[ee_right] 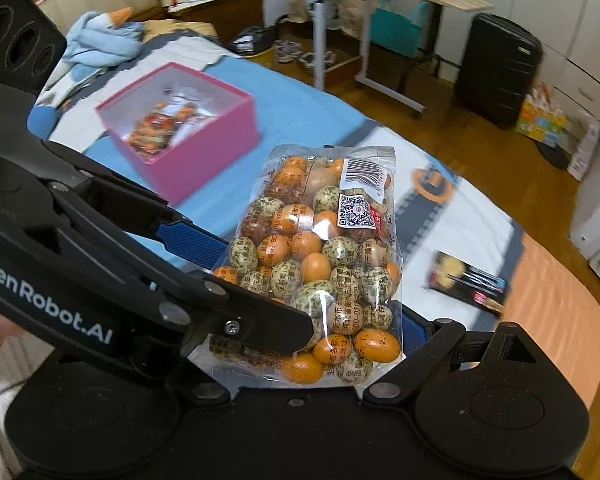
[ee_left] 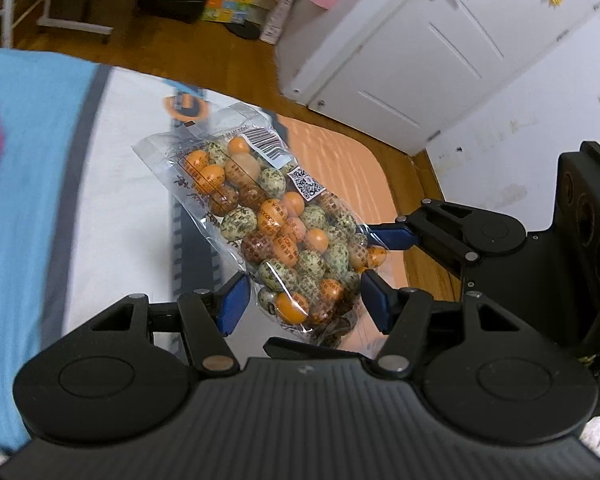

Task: Organize snacks
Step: 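Lift the nut bag with both grippers and carry it over the pink box, then lower the nut bag into the pink box and open both grippers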

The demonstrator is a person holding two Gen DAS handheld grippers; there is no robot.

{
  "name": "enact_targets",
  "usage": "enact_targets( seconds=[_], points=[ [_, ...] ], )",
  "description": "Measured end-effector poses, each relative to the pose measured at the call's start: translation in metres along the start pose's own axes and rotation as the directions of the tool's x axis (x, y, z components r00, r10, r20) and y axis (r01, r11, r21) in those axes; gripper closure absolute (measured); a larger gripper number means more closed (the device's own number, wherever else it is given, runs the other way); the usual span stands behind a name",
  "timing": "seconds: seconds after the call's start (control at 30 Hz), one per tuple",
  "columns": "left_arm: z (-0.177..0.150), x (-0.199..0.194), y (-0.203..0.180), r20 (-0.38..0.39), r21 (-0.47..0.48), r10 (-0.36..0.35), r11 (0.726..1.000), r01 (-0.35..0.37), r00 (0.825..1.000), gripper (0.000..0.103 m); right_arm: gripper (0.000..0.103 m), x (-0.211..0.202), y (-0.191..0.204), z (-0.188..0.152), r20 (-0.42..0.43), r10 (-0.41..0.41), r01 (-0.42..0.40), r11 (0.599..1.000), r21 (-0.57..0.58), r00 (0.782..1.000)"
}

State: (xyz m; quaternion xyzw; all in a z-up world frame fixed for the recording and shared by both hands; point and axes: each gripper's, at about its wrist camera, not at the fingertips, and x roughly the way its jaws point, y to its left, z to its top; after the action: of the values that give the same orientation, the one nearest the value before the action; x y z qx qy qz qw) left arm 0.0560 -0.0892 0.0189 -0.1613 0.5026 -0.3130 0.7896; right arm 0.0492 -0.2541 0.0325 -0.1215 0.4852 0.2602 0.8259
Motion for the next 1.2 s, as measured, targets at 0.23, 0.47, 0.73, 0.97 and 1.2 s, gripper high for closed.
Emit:
enact_targets(
  seconds=[0.23,0.47,0.73,0.97,1.2],
  points=[
    [-0.012,-0.068,0.049,0.027,-0.060,0.056,0.997,-0.054,0.998,0.044,0.007,0.012,0.071,0.036,-0.009,0.061,-0.061,0.996,-0.068,0.998],
    [-0.005,-0.116,0.106,0.106,-0.104,0.146,0.985,-0.135,0.984,0.044,0.007,0.042,0.120,0.082,0.044,0.117,-0.110,0.986,-0.128,0.992],
    [0.006,-0.136,0.168,0.165,-0.167,0.250,0.960,-0.223,0.954,0.041,0.007,0.092,0.148,0.118,0.100,0.209,-0.200,0.975,-0.091,0.973],
    [0.029,-0.133,0.218,0.188,-0.235,0.291,0.941,-0.245,0.938,0.039,0.007,0.134,0.167,0.145,0.155,0.161,-0.145,0.983,-0.108,0.975],
    [0.055,-0.115,0.251,0.116,-0.216,0.328,0.930,-0.299,0.937,0.039,0.007,0.171,0.159,0.155,0.191,0.187,-0.183,0.982,-0.041,0.964]
  ],
)
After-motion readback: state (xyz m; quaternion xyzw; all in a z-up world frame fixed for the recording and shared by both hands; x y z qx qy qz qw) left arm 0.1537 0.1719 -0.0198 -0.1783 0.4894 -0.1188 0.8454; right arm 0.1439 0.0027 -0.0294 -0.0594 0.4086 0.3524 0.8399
